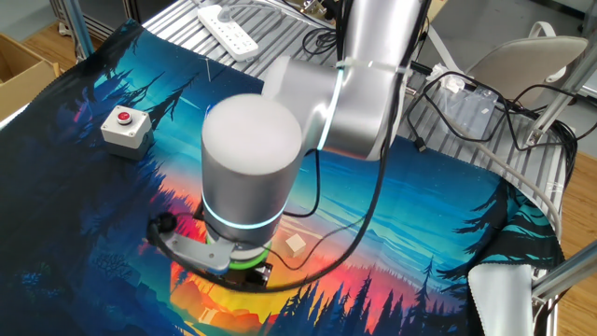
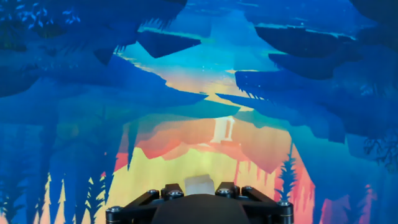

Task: Stack the blocks in a vertical line of five

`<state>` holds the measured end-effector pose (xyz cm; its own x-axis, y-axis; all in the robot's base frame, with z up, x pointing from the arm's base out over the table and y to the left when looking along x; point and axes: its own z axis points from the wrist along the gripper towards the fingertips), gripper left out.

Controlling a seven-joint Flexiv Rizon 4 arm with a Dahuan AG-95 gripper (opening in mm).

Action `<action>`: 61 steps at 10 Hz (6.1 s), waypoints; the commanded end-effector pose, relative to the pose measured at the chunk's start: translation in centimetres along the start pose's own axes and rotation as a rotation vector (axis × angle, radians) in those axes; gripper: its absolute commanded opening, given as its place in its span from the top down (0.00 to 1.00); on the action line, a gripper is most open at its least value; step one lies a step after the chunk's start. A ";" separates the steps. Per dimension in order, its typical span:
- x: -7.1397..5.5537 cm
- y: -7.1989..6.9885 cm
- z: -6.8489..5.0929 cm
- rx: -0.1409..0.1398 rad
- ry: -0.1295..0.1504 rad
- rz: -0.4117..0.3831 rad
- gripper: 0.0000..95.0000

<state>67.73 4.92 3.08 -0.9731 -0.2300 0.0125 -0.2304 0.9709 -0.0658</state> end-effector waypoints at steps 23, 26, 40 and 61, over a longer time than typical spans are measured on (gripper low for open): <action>6.1 -0.7 -8.2 -0.009 0.097 0.106 1.00; 6.4 -0.5 -8.1 -0.009 0.098 0.104 1.00; 7.1 -1.1 -7.4 -0.009 0.098 0.093 1.00; 7.3 -0.8 -7.3 -0.012 0.091 0.102 0.80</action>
<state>60.79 3.00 10.58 -0.9881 -0.1196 0.0970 -0.1258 0.9903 -0.0599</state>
